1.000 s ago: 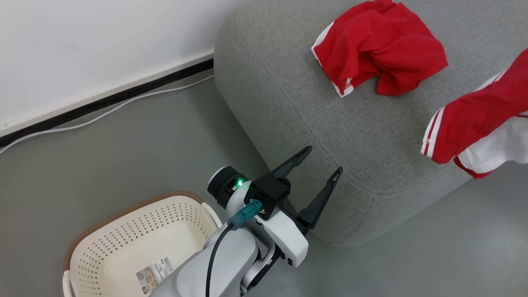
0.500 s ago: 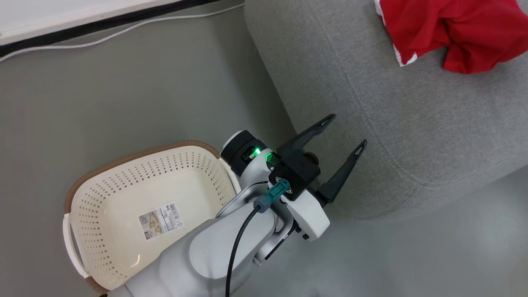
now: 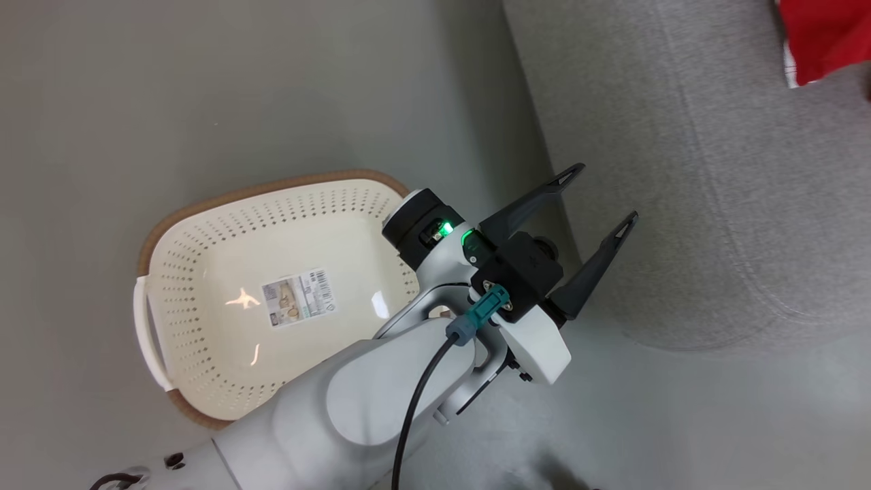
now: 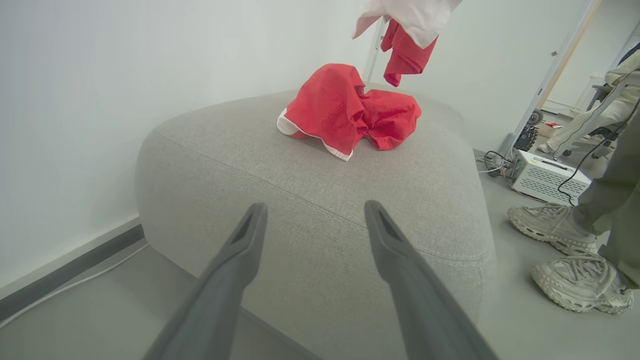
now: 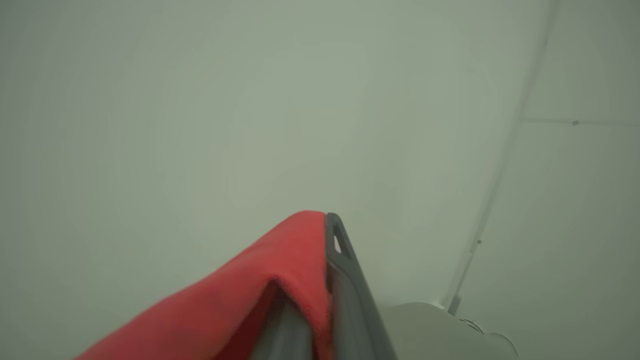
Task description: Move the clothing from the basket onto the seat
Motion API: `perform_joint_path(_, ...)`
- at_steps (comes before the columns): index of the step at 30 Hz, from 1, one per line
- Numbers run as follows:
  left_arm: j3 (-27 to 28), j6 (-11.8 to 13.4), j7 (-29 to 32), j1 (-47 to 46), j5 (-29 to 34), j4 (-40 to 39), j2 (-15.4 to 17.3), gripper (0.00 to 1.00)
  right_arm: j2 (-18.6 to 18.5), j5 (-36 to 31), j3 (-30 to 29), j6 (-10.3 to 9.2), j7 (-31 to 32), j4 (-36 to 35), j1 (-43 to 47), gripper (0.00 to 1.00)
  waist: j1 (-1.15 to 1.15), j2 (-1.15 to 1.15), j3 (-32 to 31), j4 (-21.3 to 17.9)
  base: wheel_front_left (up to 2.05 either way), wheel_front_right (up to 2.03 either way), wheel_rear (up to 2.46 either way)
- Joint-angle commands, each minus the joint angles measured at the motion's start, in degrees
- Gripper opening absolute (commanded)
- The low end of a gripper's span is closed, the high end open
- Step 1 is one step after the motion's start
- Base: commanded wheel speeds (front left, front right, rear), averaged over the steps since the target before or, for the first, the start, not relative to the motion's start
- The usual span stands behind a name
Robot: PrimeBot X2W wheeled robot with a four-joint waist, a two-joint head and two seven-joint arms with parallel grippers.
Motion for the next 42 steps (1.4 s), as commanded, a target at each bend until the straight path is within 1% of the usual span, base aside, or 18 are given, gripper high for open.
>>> perform_joint_path(1, 0.77, 0.49, -0.28, -1.5, -0.29, -1.67, -0.39, 1.0, -3.25, -0.77, -0.57, 0.07, -0.34, -0.37, 0.5, 0.0, 0.0, 0.0, 1.0, 1.24, 0.0, 0.0, 0.0)
perform_joint_path(4, -0.08, 1.1, -0.28, -1.68, -0.69, -2.31, -0.39, 1.0, -3.4, -1.66, -0.92, 0.07, -0.34, 3.82, -0.89, 0.0, 0.0, 0.0, 1.78, 2.8, 0.0, 0.0, 0.0)
perform_joint_path(7, -0.5, 1.87, -0.28, -1.52, -1.01, -3.05, -0.39, 1.0, -2.42, -1.61, 0.74, 0.07, -0.34, 8.33, -1.2, 0.0, 0.0, 0.0, 2.37, 4.16, 0.0, 0.0, 0.0)
perform_joint_path(11, -0.66, 2.64, -0.28, -1.09, -1.02, -3.65, -0.39, 1.0, -0.98, 0.74, 5.1, 0.07, -0.34, 12.52, -0.44, 0.0, 0.0, 0.0, 2.74, 5.25, 0.0, 0.0, 0.0)
perform_joint_path(14, -0.52, 3.05, -0.28, -1.01, -0.67, -4.14, -0.39, 1.0, 0.24, 3.87, 8.74, 0.07, -0.34, 14.94, 0.88, 0.0, 0.0, 0.0, 2.75, 5.65, 0.0, 0.0, 0.0)
perform_joint_path(18, -0.25, 3.06, -0.28, -1.01, -0.36, -4.88, -0.39, 1.0, 1.82, 9.33, 15.97, 0.07, -0.34, 16.78, 4.1, 0.0, 0.0, 0.0, 1.85, 5.83, 0.0, 0.0, 0.0)
perform_joint_path(19, -0.15, 3.01, -0.28, -0.93, -0.38, -5.05, -0.39, 1.0, 2.05, 11.02, 18.02, 0.07, -0.34, 16.74, 5.03, 0.32, 0.0, 0.0, 1.44, 5.85, 0.0, 0.0, 0.0)
perform_joint_path(20, -0.04, 2.96, -0.28, -0.82, -0.41, -5.14, -0.39, 1.0, 2.17, 12.84, 19.87, 0.07, -0.34, 16.72, 5.84, 0.73, 0.0, 0.0, 0.98, 5.82, 0.0, 0.0, 0.0)
perform_joint_path(21, 0.1, 2.91, -0.28, -0.69, -0.42, -5.19, -0.39, 1.0, 2.09, 14.63, 21.3, 0.07, -0.34, 16.24, 6.52, 1.0, 0.0, 0.0, 0.52, 5.74, 0.0, 0.0, 0.0)
perform_joint_path(25, 0.84, 2.54, -0.28, 0.05, -0.45, -5.29, -0.39, 1.0, 1.47, 19.96, 26.42, 0.07, -0.34, 14.17, 9.8, 1.0, 0.0, 0.0, -1.38, 5.58, 0.0, 0.0, 0.0)
perform_joint_path(29, 1.91, 2.03, -0.28, 1.38, -0.4, -5.53, -0.39, 1.0, 0.95, 22.09, 30.42, 0.07, -0.34, 11.35, 13.09, 1.0, 0.0, 0.0, -3.71, 5.73, 0.0, 0.0, 0.0)
perform_joint_path(32, 3.08, 1.76, -0.28, 2.91, -0.1, -5.9, -0.39, 1.0, 1.22, 23.75, 33.07, 0.07, -0.34, 9.04, 16.01, 1.0, 0.0, 0.0, -5.81, 6.11, 0.0, 0.0, 0.0)
perform_joint_path(34, 4.14, 1.59, -0.28, 4.24, 0.11, -6.23, -0.39, 1.0, 1.09, 24.0, 35.16, 0.07, -0.34, 7.57, 17.71, 1.0, 0.0, 0.0, -7.29, 6.47, 0.0, 0.0, 0.0)
perform_joint_path(37, 5.88, 1.35, -0.28, 6.5, 0.55, -6.35, -0.39, 1.0, 1.31, 23.9, 36.75, 0.07, -0.34, 5.4, 19.48, 1.0, 0.0, 0.0, -9.39, 7.09, 0.0, 0.0, 0.0)
perform_joint_path(42, 9.02, 0.69, -0.28, 10.21, 1.62, -6.78, -0.39, 1.0, 2.62, 22.79, 37.16, 0.07, -0.34, 2.04, 21.98, 1.0, 0.0, 0.0, -12.49, 8.49, 0.0, 0.0, 0.0)
